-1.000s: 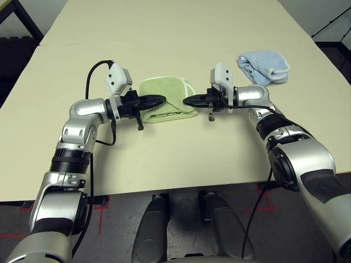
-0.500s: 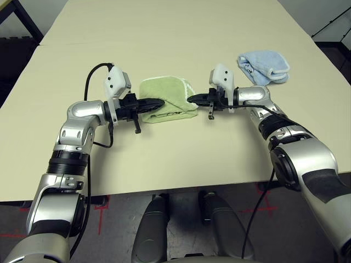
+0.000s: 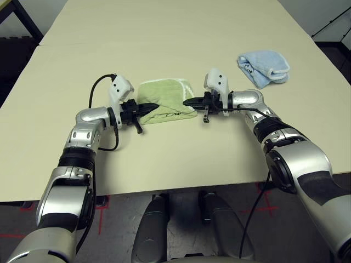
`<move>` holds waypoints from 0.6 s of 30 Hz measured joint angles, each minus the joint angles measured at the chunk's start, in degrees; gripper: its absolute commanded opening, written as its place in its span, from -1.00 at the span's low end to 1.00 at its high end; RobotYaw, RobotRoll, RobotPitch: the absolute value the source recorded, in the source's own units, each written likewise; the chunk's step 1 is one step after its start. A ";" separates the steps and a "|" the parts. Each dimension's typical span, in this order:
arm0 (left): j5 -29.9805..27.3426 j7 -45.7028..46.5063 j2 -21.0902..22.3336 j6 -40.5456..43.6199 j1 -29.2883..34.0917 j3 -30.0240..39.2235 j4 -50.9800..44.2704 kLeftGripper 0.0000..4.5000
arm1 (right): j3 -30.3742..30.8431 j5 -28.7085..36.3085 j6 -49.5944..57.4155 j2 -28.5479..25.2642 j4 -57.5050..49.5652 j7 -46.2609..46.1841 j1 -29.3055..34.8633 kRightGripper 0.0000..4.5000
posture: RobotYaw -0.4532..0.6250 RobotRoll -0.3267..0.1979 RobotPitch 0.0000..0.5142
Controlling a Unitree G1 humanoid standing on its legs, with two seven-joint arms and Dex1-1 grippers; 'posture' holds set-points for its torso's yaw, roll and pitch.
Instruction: Fold the towel and set it aside.
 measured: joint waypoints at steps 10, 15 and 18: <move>-0.09 -3.46 3.23 0.02 0.88 0.38 -0.20 -0.99 | -0.71 -0.82 0.92 -2.32 1.38 -2.42 -0.49 -1.00 | -0.07 0.25 -0.10; -2.43 0.39 1.82 3.13 -1.60 4.28 -1.46 -0.99 | -7.48 6.23 2.97 -1.46 1.47 2.81 -2.56 -1.00 | -0.09 0.25 -0.11; -4.80 4.24 0.35 6.64 -5.87 7.10 -3.88 -0.99 | -10.20 8.98 4.74 -1.03 1.30 2.16 -5.60 -1.00 | -0.09 0.25 -0.12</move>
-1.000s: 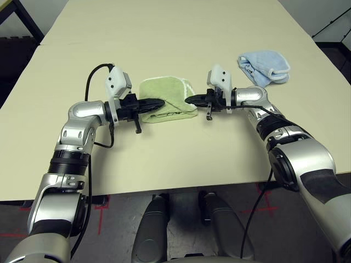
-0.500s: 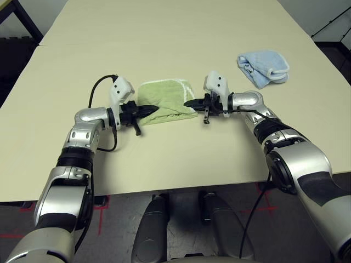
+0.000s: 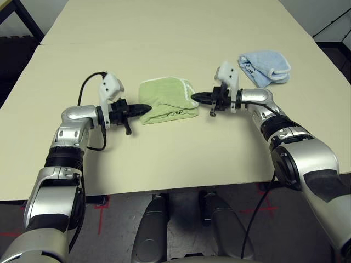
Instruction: Fold the towel and set it aside.
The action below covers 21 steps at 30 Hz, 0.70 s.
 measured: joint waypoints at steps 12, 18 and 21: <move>6.42 14.56 -6.70 -1.96 -6.43 -1.37 12.10 -0.99 | 2.97 -4.67 6.00 7.69 -0.42 -21.55 -2.40 -1.00 | -0.10 0.25 -0.14; 10.02 17.99 -7.41 -5.26 -7.77 -2.58 18.63 -0.99 | 5.50 -8.35 8.62 9.52 0.64 -28.85 -2.25 -1.00 | -0.10 0.25 -0.15; 11.32 19.57 -7.69 -6.71 -7.69 -2.98 21.39 -0.99 | 6.59 -9.75 9.75 10.16 0.71 -31.18 -1.38 -1.00 | -0.10 0.25 -0.15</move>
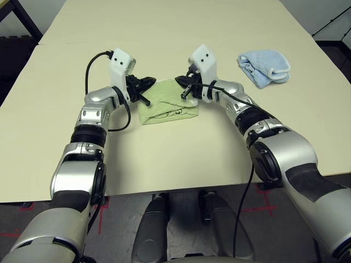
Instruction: Fold the towel and set it aside.
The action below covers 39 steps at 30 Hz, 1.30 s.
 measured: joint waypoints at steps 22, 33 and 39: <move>-1.70 -4.84 1.47 -5.51 6.20 2.38 -4.25 -0.99 | -8.28 7.60 -6.98 -2.29 -0.36 10.68 4.09 -1.00 | -0.11 0.25 -0.22; -12.26 -15.89 8.56 5.58 14.79 4.40 -35.95 -0.99 | -14.82 18.77 -8.86 -11.88 -5.43 38.24 4.32 -1.00 | -0.10 0.25 -0.25; -15.45 -19.99 11.93 9.26 22.57 4.26 -47.19 -0.99 | -12.34 18.68 -10.51 -15.24 -8.41 49.47 10.42 -1.00 | -0.10 0.25 -0.25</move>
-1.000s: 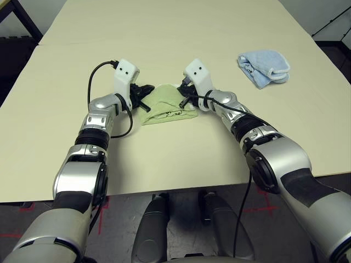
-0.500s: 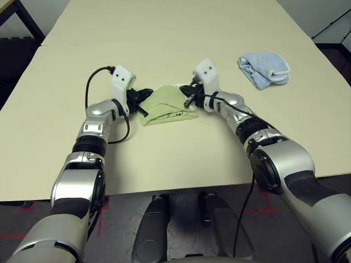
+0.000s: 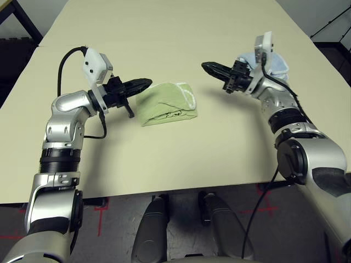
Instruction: Fold the towel and set it aside.
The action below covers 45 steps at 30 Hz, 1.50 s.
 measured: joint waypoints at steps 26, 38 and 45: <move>-1.62 -3.97 1.09 -6.17 8.95 -0.23 -1.51 1.00 | 6.67 -3.61 -2.85 -3.56 -1.05 2.31 3.32 0.99 | -0.10 0.25 -0.28; -1.82 -1.69 1.39 -5.67 9.46 0.26 -2.55 1.00 | 3.81 2.71 35.50 -3.18 -3.88 -8.19 1.21 0.99 | -0.08 0.25 -0.28; -2.94 -3.64 1.37 -7.05 9.58 0.25 -3.76 1.00 | 3.57 4.04 53.91 -1.29 -3.89 -15.76 -3.69 0.99 | -0.04 0.25 -0.26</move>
